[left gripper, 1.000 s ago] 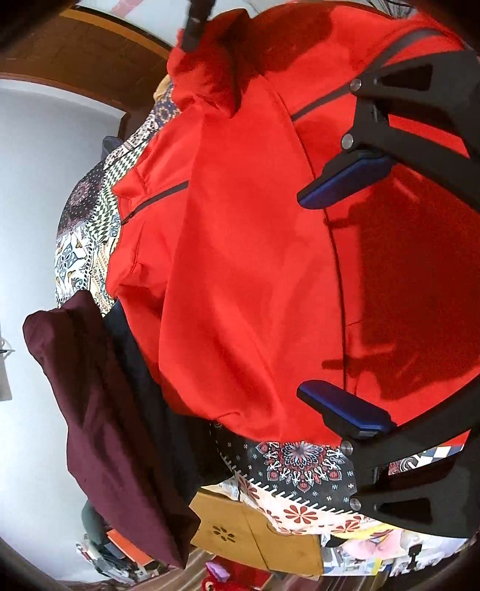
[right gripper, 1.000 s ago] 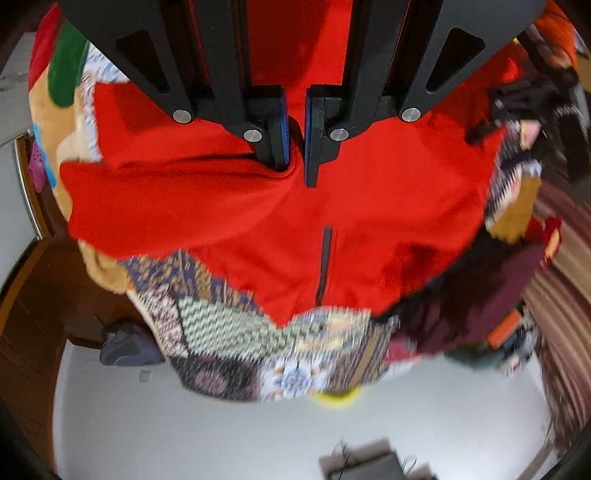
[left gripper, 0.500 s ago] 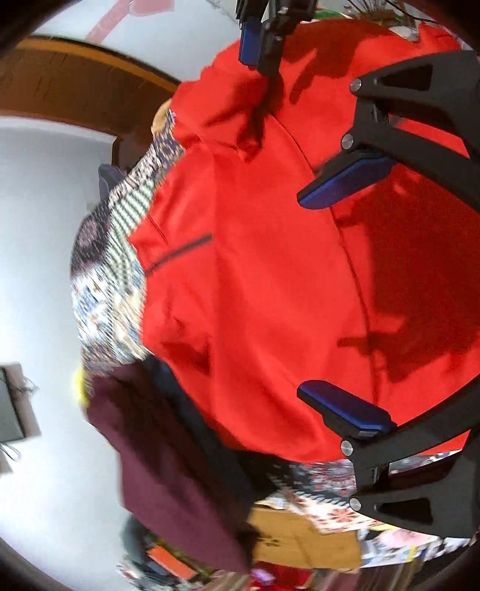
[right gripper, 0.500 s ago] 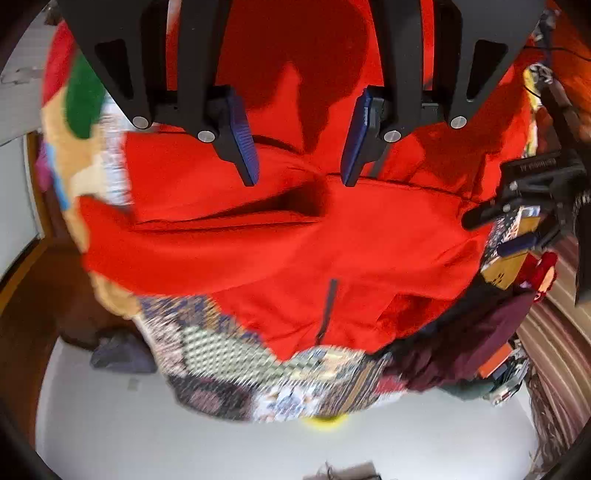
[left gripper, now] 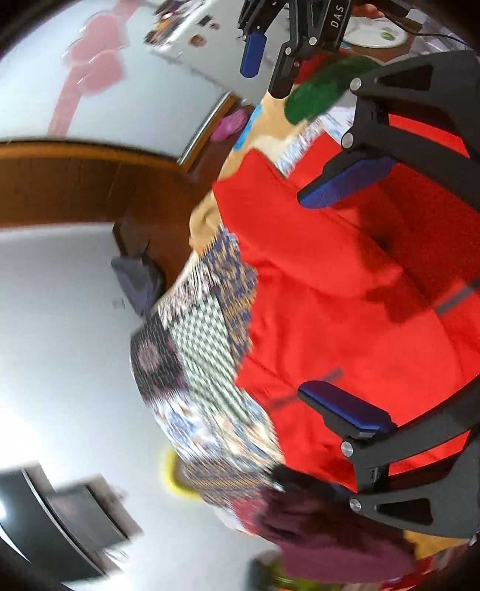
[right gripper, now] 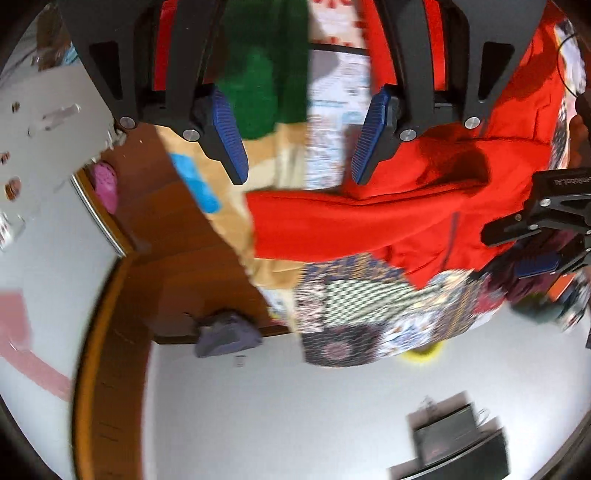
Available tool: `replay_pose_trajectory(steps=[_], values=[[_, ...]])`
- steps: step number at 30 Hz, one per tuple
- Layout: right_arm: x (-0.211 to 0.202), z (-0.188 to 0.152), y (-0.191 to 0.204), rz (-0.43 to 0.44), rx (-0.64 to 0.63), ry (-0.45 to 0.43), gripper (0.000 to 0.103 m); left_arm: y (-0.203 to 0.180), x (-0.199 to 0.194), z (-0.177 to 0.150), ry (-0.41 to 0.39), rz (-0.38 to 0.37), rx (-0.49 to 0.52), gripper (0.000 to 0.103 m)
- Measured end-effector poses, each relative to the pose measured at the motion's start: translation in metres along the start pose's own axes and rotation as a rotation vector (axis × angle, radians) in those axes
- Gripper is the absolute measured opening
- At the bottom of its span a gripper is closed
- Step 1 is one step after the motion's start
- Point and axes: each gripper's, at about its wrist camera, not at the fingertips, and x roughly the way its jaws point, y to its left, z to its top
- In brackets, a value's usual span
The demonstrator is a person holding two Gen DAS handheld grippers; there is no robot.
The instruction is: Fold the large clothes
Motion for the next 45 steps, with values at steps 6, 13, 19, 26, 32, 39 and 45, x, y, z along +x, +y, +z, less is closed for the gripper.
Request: replay_pose_trajectory(steps=[6, 13, 19, 26, 32, 39, 45], values=[[0.009, -0.006, -0.037, -0.018, 0.125, 0.028, 0.055, -0.055, 0.047, 0.033, 0.084, -0.100, 0.111, 0.095], [0.023, -0.017, -0.060, -0.015, 0.176, 0.080, 0.055, -0.100, 0.116, 0.028, 0.231, -0.104, 0.222, 0.089], [0.028, -0.021, -0.067, 0.010, 0.195, 0.096, 0.055, -0.117, 0.134, 0.009, 0.238, -0.084, 0.342, 0.068], [0.031, -0.015, -0.055, 0.050, 0.180, 0.095, 0.055, -0.096, 0.111, 0.022, 0.104, -0.097, 0.216, 0.002], [0.027, 0.012, -0.026, 0.110, 0.127, 0.046, 0.055, -0.046, 0.041, 0.053, -0.079, -0.084, 0.065, 0.002], [0.051, 0.028, 0.024, 0.178, 0.004, 0.080, 0.055, 0.051, -0.040, 0.031, -0.210, 0.039, -0.103, 0.002], [0.093, 0.004, 0.060, 0.146, -0.122, 0.214, 0.055, 0.121, -0.062, -0.060, -0.149, 0.200, -0.231, 0.002]])
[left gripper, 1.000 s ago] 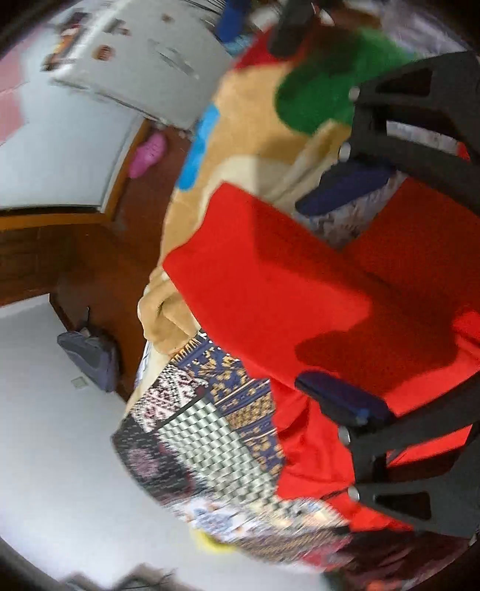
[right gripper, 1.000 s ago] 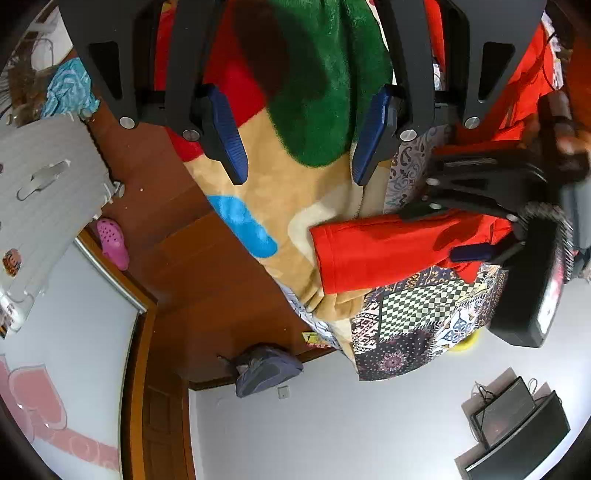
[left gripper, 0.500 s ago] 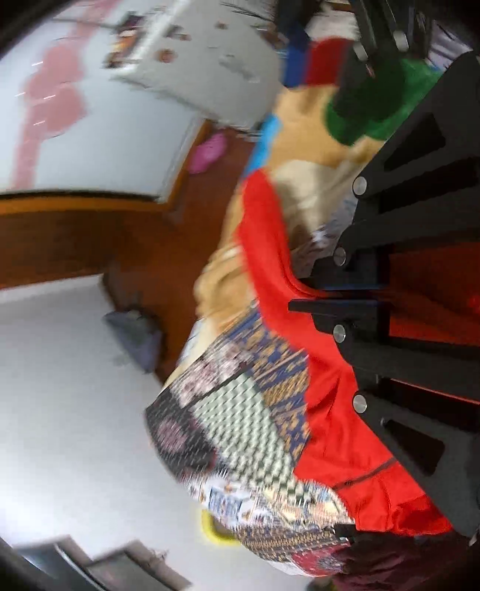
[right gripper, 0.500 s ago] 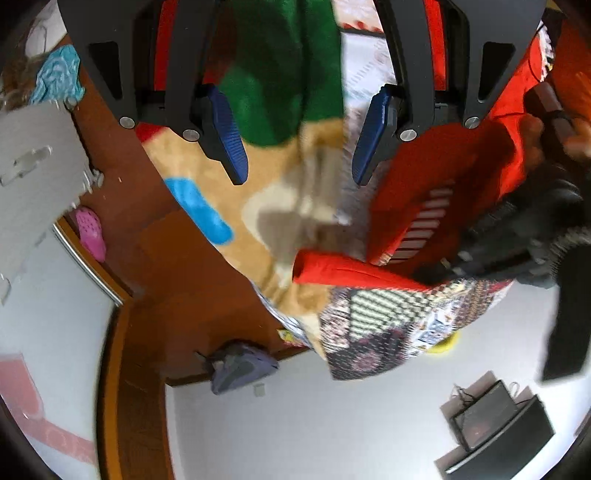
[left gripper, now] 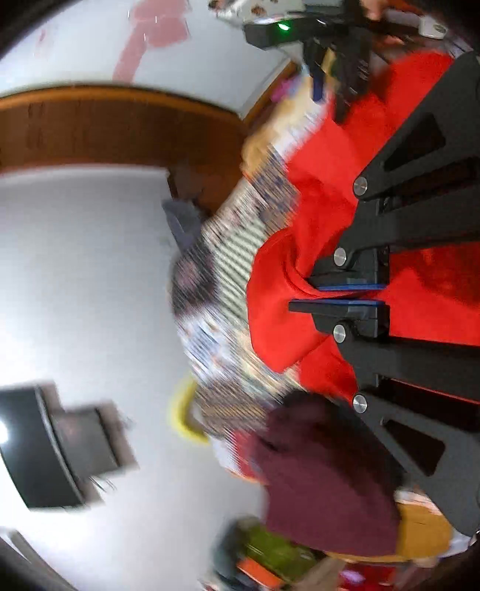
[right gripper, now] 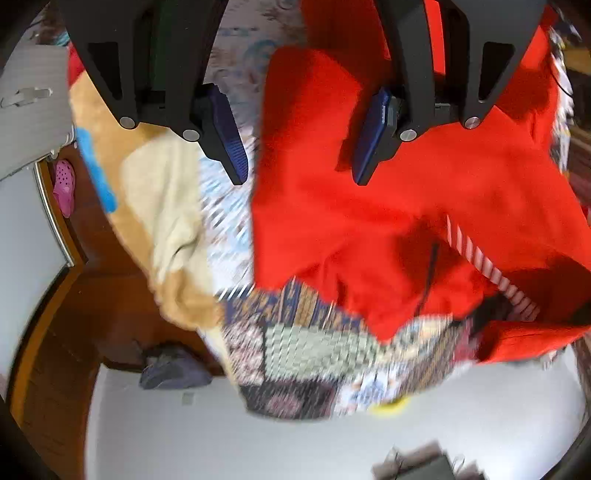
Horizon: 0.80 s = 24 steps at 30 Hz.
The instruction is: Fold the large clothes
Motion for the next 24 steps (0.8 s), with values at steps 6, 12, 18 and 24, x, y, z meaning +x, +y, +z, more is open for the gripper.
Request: replay_pose_trajectory(steps=[6, 12, 18, 24], values=[[0.006, -0.016, 0.013, -0.005, -0.025, 0.022, 0.059, 0.067, 0.044, -0.119, 0.311, 0.035, -0.190, 0.011], [0.006, -0.019, 0.022, -0.067, -0.075, 0.028, 0.060, 0.089, 0.054, -0.188, 0.420, -0.014, -0.334, 0.032], [0.010, -0.013, 0.023, -0.083, -0.042, 0.032, 0.060, 0.086, 0.056, -0.177, 0.414, 0.099, -0.251, 0.065], [0.009, -0.014, 0.026, -0.097, -0.044, 0.029, 0.060, 0.082, 0.078, -0.156, 0.402, 0.074, -0.240, 0.065]])
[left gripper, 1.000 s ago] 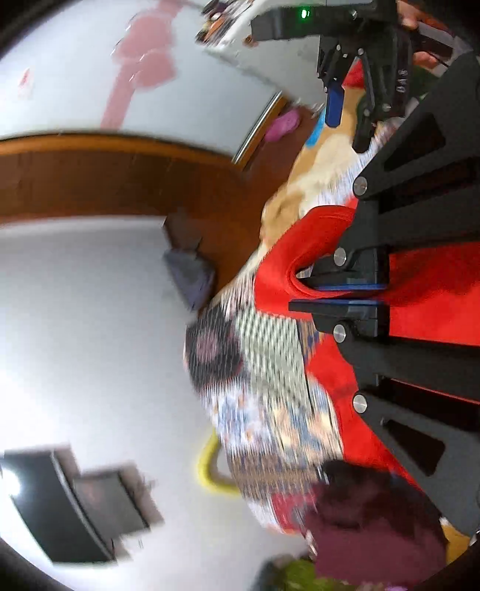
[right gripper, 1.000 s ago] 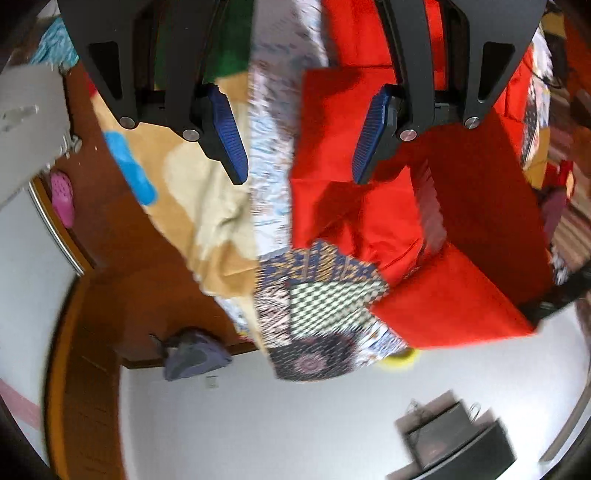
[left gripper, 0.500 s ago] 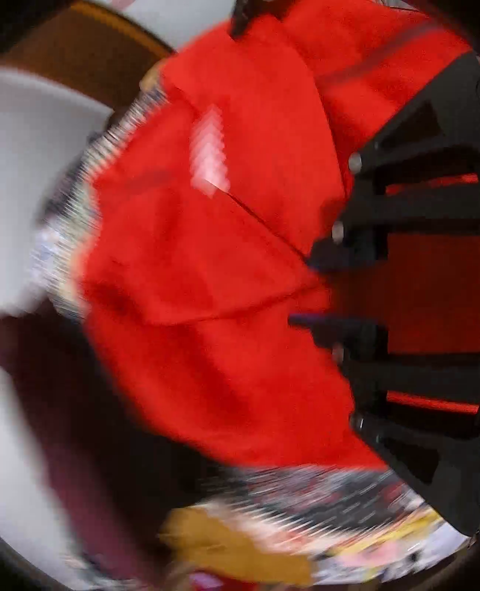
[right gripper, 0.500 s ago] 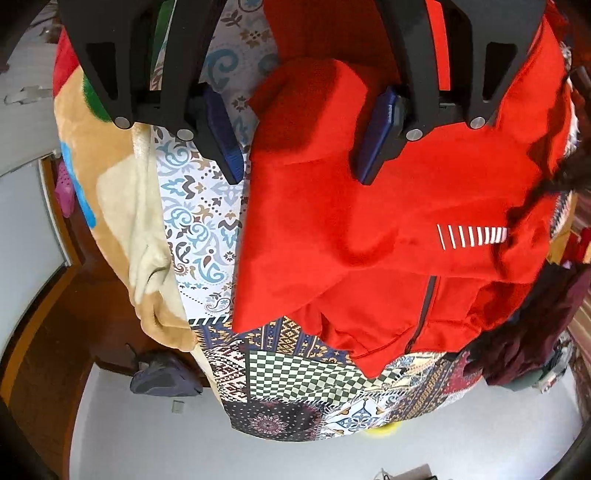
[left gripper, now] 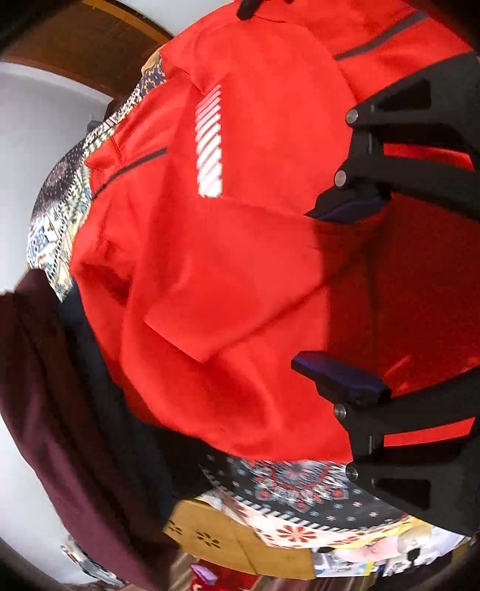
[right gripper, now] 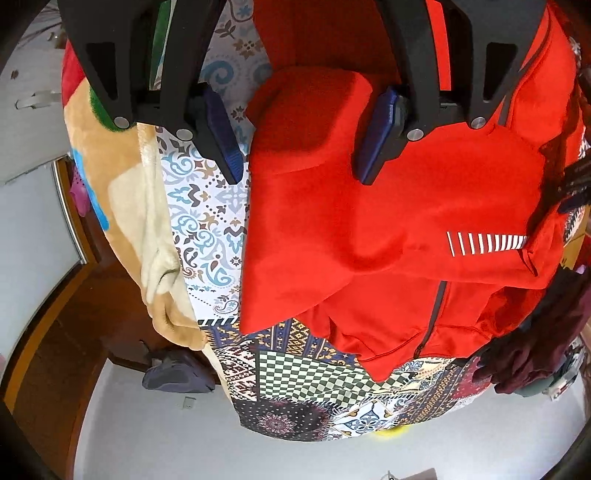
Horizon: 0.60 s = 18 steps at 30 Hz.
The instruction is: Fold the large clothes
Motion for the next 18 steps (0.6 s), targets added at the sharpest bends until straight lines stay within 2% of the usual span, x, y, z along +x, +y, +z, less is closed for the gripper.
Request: replay_pose_trajectory(steps=[4, 5, 6, 8, 9, 11, 18], values=[[0.001, 0.000, -0.001, 0.006, 0.005, -0.001, 0.060, -0.012, 0.006, 0.017, -0.026, -0.002, 0.014, 0.065], [0.001, -0.001, -0.001, 0.007, 0.005, -0.002, 0.060, -0.014, 0.007, 0.022, -0.036, 0.006, 0.019, 0.059], [0.001, -0.001, -0.001, 0.010, 0.006, -0.003, 0.060, -0.014, 0.009, 0.026, -0.049, 0.024, 0.019, 0.050], [0.000, -0.002, -0.002, 0.013, 0.005, -0.006, 0.060, -0.012, 0.009, 0.031, -0.062, 0.056, 0.020, 0.011], [0.000, -0.002, -0.002, 0.016, 0.006, -0.008, 0.060, -0.008, 0.006, 0.032, -0.072, 0.063, 0.009, 0.008], [0.000, -0.003, -0.003, 0.019, 0.007, -0.008, 0.061, 0.007, -0.006, 0.032, -0.112, 0.032, -0.042, 0.005], [0.002, -0.002, -0.002, 0.011, 0.002, -0.007, 0.065, 0.071, -0.057, 0.006, -0.207, -0.005, -0.178, 0.005]])
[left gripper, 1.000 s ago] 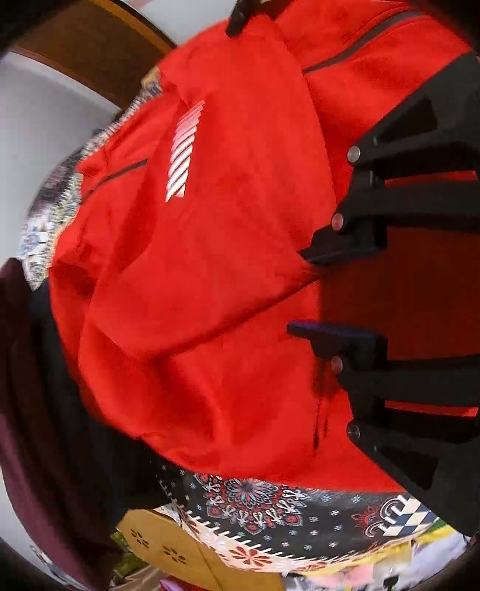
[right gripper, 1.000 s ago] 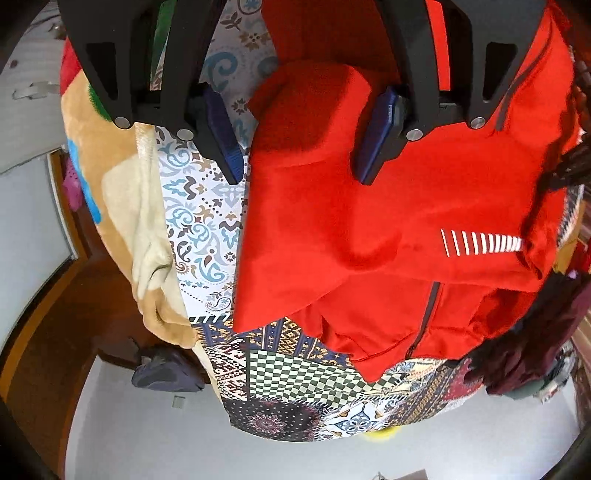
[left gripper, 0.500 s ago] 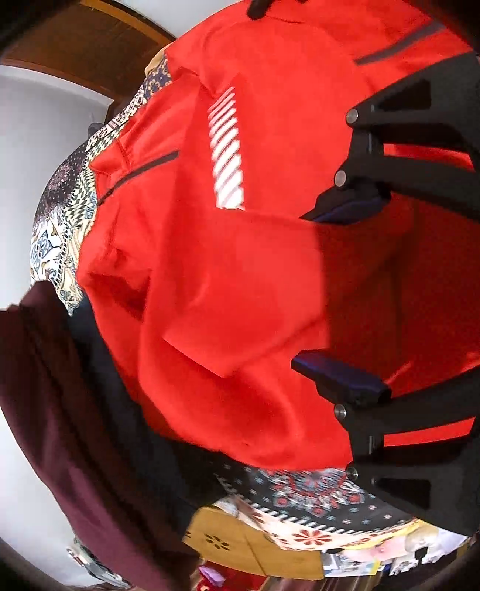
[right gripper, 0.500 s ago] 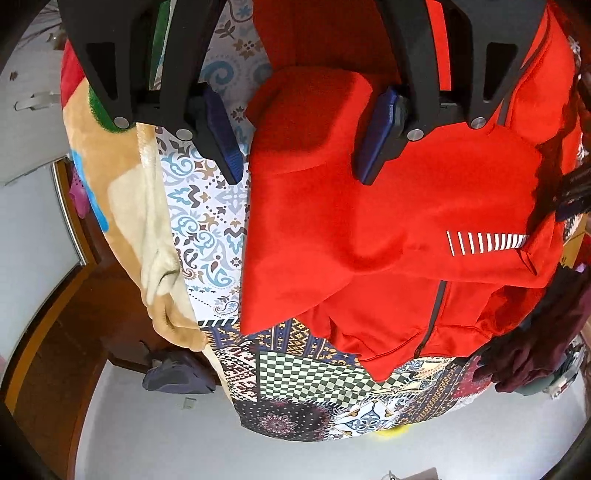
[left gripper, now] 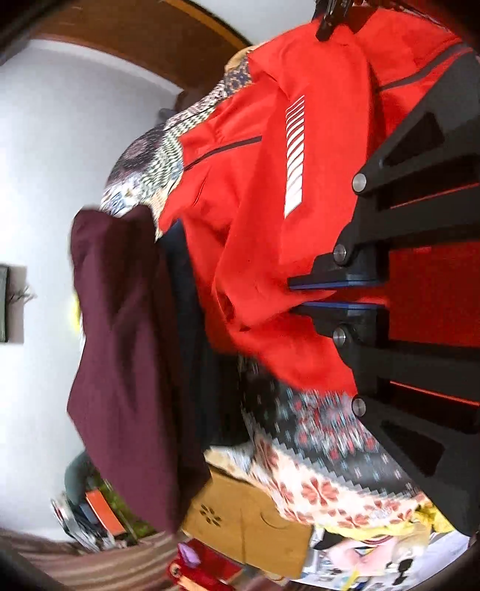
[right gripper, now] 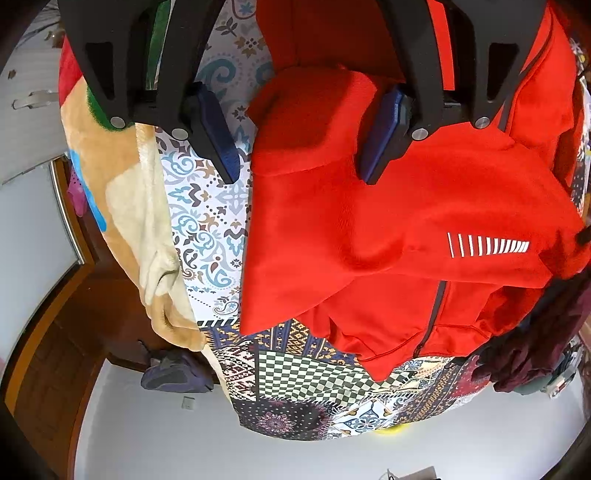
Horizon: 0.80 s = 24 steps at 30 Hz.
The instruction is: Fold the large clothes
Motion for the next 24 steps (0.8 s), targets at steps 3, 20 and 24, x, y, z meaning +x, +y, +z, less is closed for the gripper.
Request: replay_pose_trajectory(steps=[3, 20, 24], values=[[0.001, -0.001, 0.001, -0.003, 0.006, -0.002, 0.066, 0.018, 0.000, -0.013, 0.030, 0.013, -0.010, 0.012], [-0.022, 0.016, 0.000, -0.001, 0.020, -0.016, 0.066, 0.040, 0.002, -0.034, 0.141, 0.100, 0.016, 0.047], [-0.034, 0.031, 0.004, 0.008, 0.000, -0.063, 0.066, 0.006, -0.012, -0.007, 0.069, 0.037, 0.085, 0.055]])
